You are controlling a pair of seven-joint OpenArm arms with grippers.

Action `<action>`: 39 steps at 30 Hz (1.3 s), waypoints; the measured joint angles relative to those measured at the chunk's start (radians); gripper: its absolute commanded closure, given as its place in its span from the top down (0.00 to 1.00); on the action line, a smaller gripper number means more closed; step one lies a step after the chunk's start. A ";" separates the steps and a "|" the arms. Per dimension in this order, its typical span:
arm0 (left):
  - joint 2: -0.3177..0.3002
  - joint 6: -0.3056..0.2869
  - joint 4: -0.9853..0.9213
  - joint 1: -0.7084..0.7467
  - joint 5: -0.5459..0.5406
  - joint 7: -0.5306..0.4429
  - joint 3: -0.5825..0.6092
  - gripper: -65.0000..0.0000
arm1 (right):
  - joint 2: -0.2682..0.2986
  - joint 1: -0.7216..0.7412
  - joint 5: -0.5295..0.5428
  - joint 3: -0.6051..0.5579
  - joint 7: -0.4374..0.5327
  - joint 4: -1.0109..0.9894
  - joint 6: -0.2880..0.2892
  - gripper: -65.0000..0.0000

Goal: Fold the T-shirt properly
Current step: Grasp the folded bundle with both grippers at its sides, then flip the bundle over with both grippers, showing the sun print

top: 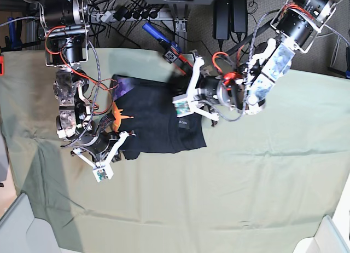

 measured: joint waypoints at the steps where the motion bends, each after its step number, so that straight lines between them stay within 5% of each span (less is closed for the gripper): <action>1: -0.006 -0.003 -0.019 -0.010 -0.011 -0.013 0.001 0.00 | 0.005 0.000 0.008 0.000 -0.006 0.000 0.000 0.00; 11: -0.020 -0.056 -0.193 -0.122 -0.061 -0.110 0.006 0.00 | 0.079 -0.077 0.145 0.000 -0.095 0.086 0.000 0.00; 30: -0.032 -0.032 -0.358 -0.345 0.077 -0.158 0.003 0.00 | 0.068 -0.341 0.229 -0.003 -0.110 0.406 0.000 0.00; 39: -0.023 -0.029 -0.359 -0.360 0.127 -0.203 0.003 0.00 | -0.011 -0.374 0.280 -0.003 -0.135 0.406 0.002 0.00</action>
